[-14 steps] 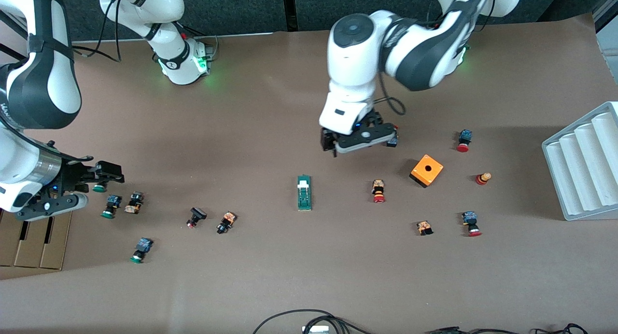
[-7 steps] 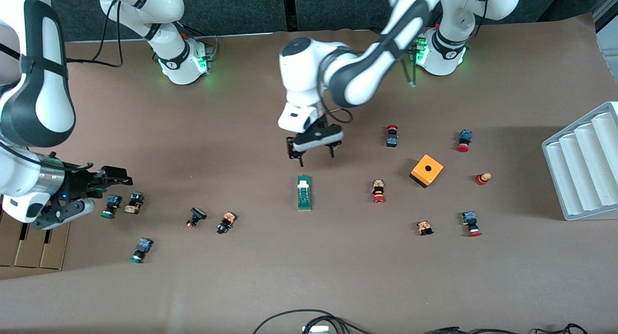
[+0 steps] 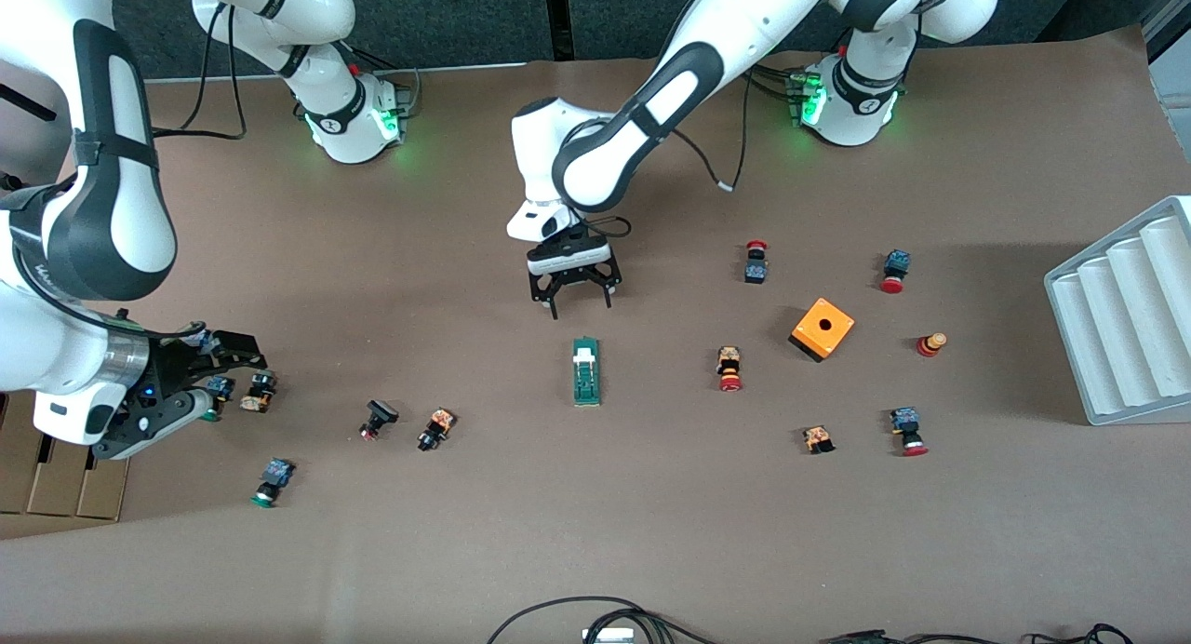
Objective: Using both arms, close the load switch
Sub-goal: 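Move the left gripper over the green switch base and lower it, then grasp the switch base with the left gripper while the right gripper approaches, then lower the right gripper onto the white switch handle, then press the white handle down with the right gripper, left gripper holding base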
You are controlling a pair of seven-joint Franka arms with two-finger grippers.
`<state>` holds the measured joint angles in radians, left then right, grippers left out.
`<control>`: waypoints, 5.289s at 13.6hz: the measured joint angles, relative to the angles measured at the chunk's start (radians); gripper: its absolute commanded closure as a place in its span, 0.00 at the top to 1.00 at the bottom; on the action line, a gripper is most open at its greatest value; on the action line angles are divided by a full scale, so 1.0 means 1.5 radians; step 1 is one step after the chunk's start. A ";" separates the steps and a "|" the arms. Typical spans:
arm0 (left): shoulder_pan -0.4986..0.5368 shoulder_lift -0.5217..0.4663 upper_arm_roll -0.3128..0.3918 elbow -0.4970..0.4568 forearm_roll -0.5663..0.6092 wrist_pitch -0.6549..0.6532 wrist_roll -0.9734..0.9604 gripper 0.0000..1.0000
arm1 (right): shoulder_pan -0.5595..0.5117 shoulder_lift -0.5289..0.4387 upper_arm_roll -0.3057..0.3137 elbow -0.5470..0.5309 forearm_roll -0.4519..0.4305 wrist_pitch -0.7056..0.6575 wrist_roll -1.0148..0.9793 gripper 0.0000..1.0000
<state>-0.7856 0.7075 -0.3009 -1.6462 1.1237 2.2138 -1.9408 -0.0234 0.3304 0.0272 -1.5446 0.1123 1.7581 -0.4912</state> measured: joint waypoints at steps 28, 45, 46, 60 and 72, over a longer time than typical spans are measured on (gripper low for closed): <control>-0.076 0.184 0.009 0.021 0.480 -0.190 -0.380 0.66 | 0.328 0.210 0.005 0.045 0.001 0.301 -0.046 0.99; -0.081 0.187 0.010 0.018 0.486 -0.212 -0.380 0.53 | 0.437 0.279 -0.003 0.032 -0.098 0.415 -0.050 0.99; -0.081 0.187 0.010 0.018 0.486 -0.212 -0.380 0.53 | 0.440 0.279 -0.002 0.032 -0.100 0.415 -0.053 0.99; -0.081 0.187 0.009 0.017 0.484 -0.217 -0.380 0.21 | 0.473 0.289 -0.001 0.008 -0.177 0.431 -0.053 0.98; -0.081 0.187 0.009 0.017 0.484 -0.217 -0.380 0.21 | 0.493 0.289 0.001 -0.001 -0.177 0.432 -0.040 0.98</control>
<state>-0.9075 0.9877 -0.2873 -1.6206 1.8501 1.8880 -2.5114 0.7155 0.7641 0.0293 -1.5467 -0.1529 2.4063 -0.5516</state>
